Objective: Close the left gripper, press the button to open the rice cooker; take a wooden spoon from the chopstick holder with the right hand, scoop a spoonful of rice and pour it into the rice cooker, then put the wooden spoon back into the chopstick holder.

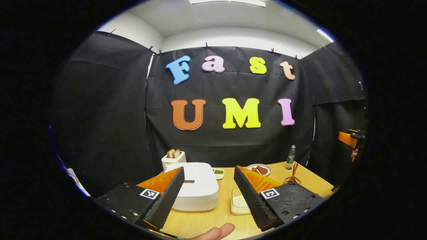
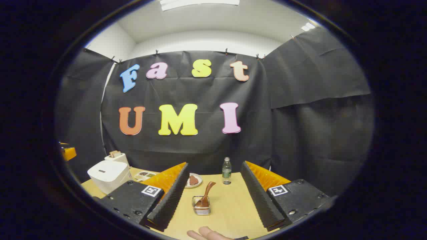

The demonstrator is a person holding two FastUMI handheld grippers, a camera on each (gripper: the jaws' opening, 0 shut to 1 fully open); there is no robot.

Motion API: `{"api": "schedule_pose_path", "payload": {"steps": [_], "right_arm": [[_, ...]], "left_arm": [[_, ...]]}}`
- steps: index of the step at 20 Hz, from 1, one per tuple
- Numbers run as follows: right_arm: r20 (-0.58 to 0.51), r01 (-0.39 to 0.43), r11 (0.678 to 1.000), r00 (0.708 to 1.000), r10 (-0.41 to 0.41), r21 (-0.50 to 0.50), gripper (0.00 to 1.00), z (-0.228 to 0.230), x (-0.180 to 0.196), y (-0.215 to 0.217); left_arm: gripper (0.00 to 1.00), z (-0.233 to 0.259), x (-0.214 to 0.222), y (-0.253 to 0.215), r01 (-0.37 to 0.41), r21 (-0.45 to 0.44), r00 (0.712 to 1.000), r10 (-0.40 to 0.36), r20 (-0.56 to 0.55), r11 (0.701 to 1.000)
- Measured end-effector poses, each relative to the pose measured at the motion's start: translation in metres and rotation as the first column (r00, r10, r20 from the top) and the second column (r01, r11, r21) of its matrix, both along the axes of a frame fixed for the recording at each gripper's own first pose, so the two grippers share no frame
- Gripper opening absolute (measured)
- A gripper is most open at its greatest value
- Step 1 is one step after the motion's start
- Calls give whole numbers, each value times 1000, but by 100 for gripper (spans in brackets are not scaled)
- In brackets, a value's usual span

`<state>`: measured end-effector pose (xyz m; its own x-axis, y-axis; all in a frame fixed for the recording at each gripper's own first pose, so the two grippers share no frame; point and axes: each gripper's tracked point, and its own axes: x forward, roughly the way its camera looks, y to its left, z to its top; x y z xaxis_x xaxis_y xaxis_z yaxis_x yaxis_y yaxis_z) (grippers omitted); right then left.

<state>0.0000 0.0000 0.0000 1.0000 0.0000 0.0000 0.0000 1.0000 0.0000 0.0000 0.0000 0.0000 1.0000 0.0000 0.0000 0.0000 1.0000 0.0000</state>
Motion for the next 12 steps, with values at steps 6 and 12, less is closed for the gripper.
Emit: {"api": "schedule_pose_path", "payload": {"steps": [6,12], "right_arm": [[-22,-1,1000,1000,2,23,100,-6,-2,-5],[18,-10,999,1000,9,48,99,2,-4,-5]], "left_arm": [[95,4,1,-3,13,-2,1000,-13,16,1000],[94,3,10,-6,27,-17,1000,-27,10,999]]}}
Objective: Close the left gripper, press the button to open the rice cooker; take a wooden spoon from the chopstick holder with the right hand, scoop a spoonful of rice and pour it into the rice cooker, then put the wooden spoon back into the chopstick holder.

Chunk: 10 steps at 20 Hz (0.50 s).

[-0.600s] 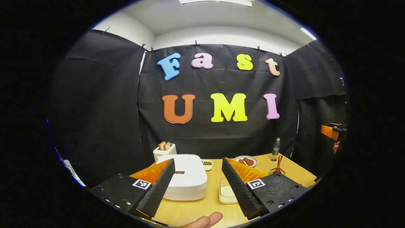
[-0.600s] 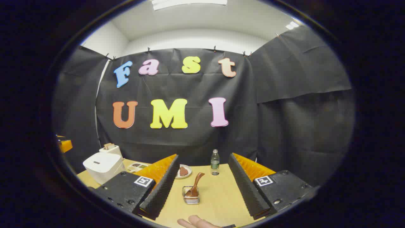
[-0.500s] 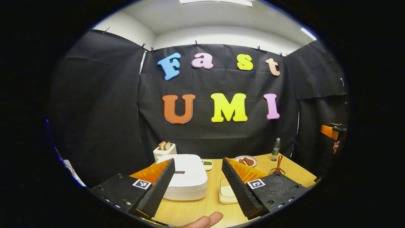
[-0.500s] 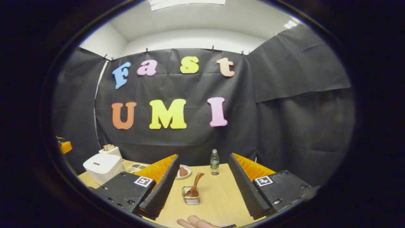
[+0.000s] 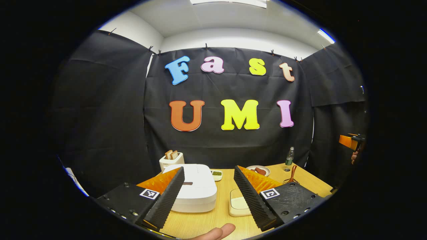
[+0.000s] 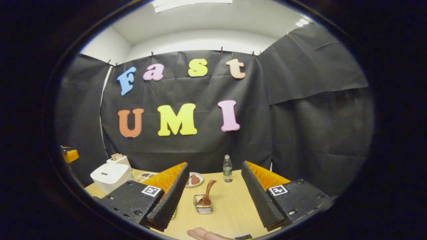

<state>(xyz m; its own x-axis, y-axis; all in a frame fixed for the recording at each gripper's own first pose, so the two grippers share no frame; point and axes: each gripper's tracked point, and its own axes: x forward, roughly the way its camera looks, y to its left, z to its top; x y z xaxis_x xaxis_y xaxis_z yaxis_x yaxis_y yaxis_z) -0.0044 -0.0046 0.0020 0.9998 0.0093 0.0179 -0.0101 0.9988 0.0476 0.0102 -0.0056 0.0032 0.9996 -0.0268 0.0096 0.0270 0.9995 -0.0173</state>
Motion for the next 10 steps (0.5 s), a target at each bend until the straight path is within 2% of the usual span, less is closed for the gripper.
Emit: {"api": "schedule_pose_path", "payload": {"steps": [4,10], "right_arm": [[20,21,1000,1000,-21,7,100,-1,8,-6],[73,24,1000,997,-23,-5,100,7,15,-7]], "left_arm": [[95,-2,13,7,-11,45,1000,11,8,999],[94,-12,48,24,-51,22,998,51,-22,998]]}}
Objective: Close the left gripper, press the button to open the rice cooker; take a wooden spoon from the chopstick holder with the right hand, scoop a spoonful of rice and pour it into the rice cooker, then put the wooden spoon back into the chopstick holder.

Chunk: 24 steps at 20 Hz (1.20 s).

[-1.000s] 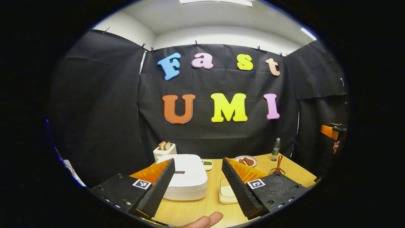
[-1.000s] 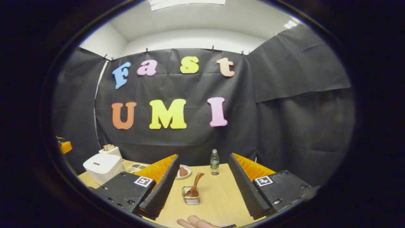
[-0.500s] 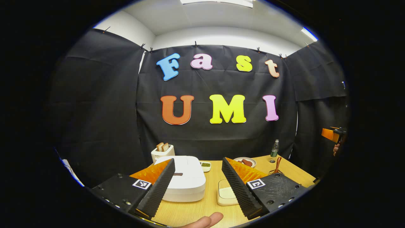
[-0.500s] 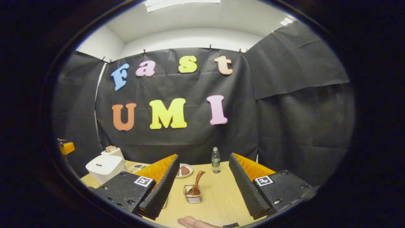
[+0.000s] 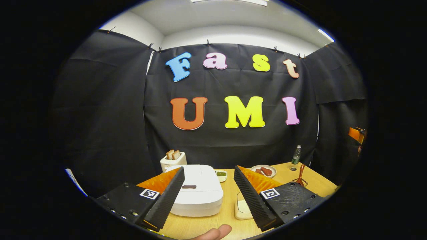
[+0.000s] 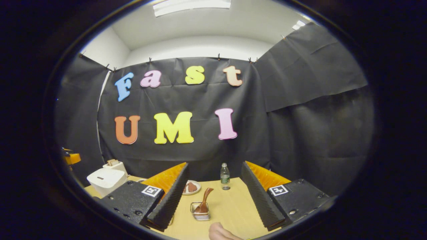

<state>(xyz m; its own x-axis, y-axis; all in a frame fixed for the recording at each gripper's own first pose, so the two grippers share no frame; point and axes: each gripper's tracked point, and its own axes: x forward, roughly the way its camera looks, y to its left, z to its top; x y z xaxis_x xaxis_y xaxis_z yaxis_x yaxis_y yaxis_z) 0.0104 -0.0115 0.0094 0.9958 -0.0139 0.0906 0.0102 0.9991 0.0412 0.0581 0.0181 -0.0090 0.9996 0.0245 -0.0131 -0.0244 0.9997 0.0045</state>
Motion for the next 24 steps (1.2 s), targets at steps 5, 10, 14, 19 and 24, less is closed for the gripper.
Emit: {"api": "schedule_pose_path", "payload": {"steps": [5,10,14,19,24], "right_arm": [[-5,-17,1000,1000,17,18,100,-15,8,6],[-50,-45,998,998,47,43,100,-46,32,18],[-113,-47,999,992,48,14,100,-79,57,24],[-176,-69,997,982,71,17,100,-115,81,33],[-167,-58,998,984,57,-4,100,-118,88,28]], "left_arm": [[94,-15,34,20,-51,53,998,52,-20,997],[81,-36,59,23,-24,47,997,27,-68,999],[51,-50,76,26,-1,47,994,6,-106,999],[42,-71,94,33,-15,66,982,27,-185,998],[0,-101,110,50,-76,56,953,89,-288,996]]}}
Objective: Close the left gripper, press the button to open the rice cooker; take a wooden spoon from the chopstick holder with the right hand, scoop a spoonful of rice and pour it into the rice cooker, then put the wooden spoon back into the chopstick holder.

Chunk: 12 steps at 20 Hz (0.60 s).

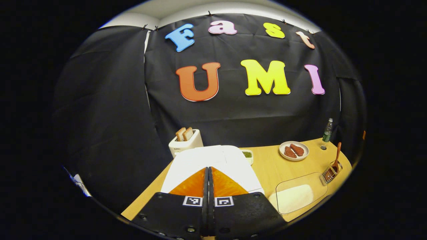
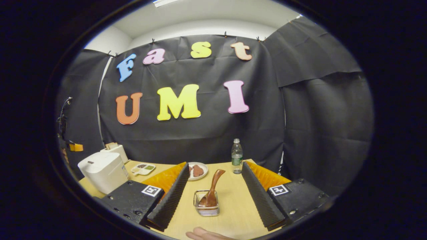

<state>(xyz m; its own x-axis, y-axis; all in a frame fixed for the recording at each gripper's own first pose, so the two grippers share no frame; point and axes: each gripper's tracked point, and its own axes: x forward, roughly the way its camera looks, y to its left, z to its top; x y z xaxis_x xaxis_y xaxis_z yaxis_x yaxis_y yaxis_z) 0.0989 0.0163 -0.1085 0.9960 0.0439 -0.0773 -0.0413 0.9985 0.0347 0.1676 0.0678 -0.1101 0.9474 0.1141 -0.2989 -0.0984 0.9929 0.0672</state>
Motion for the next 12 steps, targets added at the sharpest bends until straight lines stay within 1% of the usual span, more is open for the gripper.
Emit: {"api": "schedule_pose_path", "payload": {"steps": [3,4,5,7,8,10,12], "right_arm": [[16,4,1000,1000,-4,-22,99,2,0,-5],[15,1,999,1000,-1,-32,99,3,0,-7],[26,3,999,1000,-2,-39,100,5,-1,-11],[61,27,998,998,-24,-56,100,13,-2,-22],[70,39,997,997,-35,-67,100,15,-1,-26],[60,36,996,998,-31,-84,100,11,0,-27],[57,32,997,998,-28,-69,99,12,2,-30]], "left_arm": [[6,-21,11,4,-15,-17,998,13,-69,1000],[5,-31,16,5,-24,-21,995,22,-93,1000],[0,-34,15,9,-23,-23,994,20,-107,999],[0,-46,21,8,-18,-60,990,9,-143,998],[0,-50,21,9,-21,-63,988,11,-157,998],[0,-56,20,10,-22,-55,985,13,-170,998],[0,-59,18,11,-28,-47,985,20,-174,999]]}}
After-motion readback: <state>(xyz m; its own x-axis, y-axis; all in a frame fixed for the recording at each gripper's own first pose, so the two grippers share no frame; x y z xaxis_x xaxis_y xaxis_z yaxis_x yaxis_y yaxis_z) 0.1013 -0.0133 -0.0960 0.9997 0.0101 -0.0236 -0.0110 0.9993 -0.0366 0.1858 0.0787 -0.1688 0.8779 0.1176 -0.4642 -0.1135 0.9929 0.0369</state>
